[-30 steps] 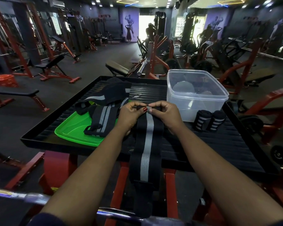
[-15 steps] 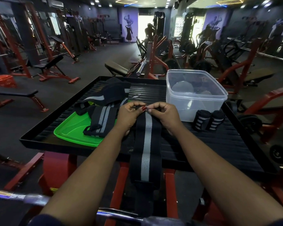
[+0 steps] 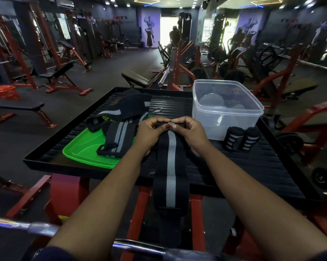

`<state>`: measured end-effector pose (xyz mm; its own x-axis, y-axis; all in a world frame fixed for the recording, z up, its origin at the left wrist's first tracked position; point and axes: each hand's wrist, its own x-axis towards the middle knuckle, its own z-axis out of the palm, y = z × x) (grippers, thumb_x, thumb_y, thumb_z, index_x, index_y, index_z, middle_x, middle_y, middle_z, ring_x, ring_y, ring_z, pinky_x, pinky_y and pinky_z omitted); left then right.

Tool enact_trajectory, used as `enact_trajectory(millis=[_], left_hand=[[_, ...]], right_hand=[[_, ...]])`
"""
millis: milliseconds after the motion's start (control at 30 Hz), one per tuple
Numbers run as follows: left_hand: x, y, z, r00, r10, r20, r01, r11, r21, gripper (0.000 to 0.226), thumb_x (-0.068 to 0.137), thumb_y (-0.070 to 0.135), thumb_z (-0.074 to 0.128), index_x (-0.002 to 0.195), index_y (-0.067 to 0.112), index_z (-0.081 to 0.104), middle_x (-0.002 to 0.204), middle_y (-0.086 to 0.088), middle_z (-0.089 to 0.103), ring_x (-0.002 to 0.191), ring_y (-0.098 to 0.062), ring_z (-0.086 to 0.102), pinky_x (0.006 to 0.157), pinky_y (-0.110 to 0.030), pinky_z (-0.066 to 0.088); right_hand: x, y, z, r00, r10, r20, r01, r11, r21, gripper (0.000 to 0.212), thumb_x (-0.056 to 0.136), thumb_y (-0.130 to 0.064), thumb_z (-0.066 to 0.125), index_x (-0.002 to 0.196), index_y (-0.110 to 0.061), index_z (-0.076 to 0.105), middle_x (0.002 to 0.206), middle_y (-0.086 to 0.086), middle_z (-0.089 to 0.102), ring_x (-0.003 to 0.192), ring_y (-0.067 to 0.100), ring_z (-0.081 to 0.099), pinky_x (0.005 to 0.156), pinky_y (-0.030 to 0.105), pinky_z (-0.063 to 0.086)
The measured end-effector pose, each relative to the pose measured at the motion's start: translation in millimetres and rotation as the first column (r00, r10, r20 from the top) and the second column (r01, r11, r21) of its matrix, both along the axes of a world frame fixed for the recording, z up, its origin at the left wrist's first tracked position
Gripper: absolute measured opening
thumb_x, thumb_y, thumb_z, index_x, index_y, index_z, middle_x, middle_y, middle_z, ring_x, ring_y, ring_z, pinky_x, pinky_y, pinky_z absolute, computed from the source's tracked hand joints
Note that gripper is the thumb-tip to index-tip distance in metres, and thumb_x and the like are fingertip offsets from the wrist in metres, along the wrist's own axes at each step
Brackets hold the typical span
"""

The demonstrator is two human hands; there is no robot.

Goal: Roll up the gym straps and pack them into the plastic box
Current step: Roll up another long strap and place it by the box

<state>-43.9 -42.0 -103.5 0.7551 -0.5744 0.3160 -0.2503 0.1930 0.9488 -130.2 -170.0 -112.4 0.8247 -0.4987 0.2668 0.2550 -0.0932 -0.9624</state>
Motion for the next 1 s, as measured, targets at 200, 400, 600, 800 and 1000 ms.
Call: enact_trajectory(millis=[200, 400, 600, 800, 1000], left_hand=[[1.0, -0.2, -0.9, 1.0, 0.012, -0.001, -0.012, 1.0, 0.008, 0.019, 0.081, 0.001, 0.069, 0.098, 0.01, 0.071, 0.103, -0.007, 0.071, 0.102, -0.017, 0.066, 0.094, -0.029, 0.051], [0.0, -1.4, -1.7, 0.972, -0.049, -0.228, 0.045, 0.999, -0.021, 0.013, 0.087, 0.016, 0.066, 0.099, 0.013, 0.073, 0.103, -0.015, 0.071, 0.099, -0.028, 0.065, 0.092, -0.04, 0.05], [-1.8, -0.2, 1.3, 0.988, -0.011, -0.154, 0.008, 1.0, -0.02, 0.013, 0.087, 0.003, 0.064, 0.097, 0.007, 0.07, 0.099, -0.005, 0.072, 0.097, -0.014, 0.067, 0.085, -0.021, 0.053], [-6.0, 0.4, 1.8, 0.989, -0.026, -0.143, 0.027, 1.0, 0.004, 0.022, 0.088, 0.007, 0.064, 0.11, 0.006, 0.065, 0.07, 0.006, 0.07, 0.074, -0.005, 0.067, 0.073, -0.02, 0.054], [-3.2, -0.4, 1.6, 0.993, -0.003, -0.118, 0.004, 1.0, 0.006, 0.016, 0.084, 0.003, 0.068, 0.097, 0.011, 0.067, 0.091, -0.009, 0.07, 0.086, -0.017, 0.067, 0.081, -0.028, 0.056]], right_hand=[[0.0, -6.6, -1.1, 0.994, -0.096, -0.056, 0.094, 0.995, -0.034, 0.006, 0.088, -0.016, 0.07, 0.087, -0.019, 0.074, 0.097, 0.009, 0.075, 0.097, 0.022, 0.068, 0.099, 0.045, 0.051], [-0.6, -6.3, 1.3, 0.994, -0.105, -0.018, 0.105, 0.994, -0.034, 0.017, 0.087, -0.004, 0.069, 0.088, -0.02, 0.072, 0.095, 0.009, 0.073, 0.093, 0.019, 0.066, 0.099, 0.045, 0.051], [-1.2, -4.1, 0.7, 0.993, -0.116, -0.021, 0.116, 0.993, -0.029, 0.008, 0.086, -0.013, 0.072, 0.087, -0.022, 0.074, 0.096, 0.005, 0.074, 0.095, 0.017, 0.068, 0.099, 0.041, 0.052], [0.1, -5.9, 1.3, 0.992, -0.122, -0.034, 0.12, 0.992, -0.042, 0.011, 0.084, -0.012, 0.073, 0.086, -0.022, 0.073, 0.095, 0.008, 0.074, 0.092, 0.02, 0.068, 0.095, 0.041, 0.053], [-0.2, -2.3, 2.1, 0.995, -0.085, -0.05, 0.083, 0.996, -0.039, 0.014, 0.087, -0.008, 0.069, 0.092, -0.021, 0.068, 0.099, 0.008, 0.071, 0.094, 0.017, 0.066, 0.092, 0.032, 0.053]])
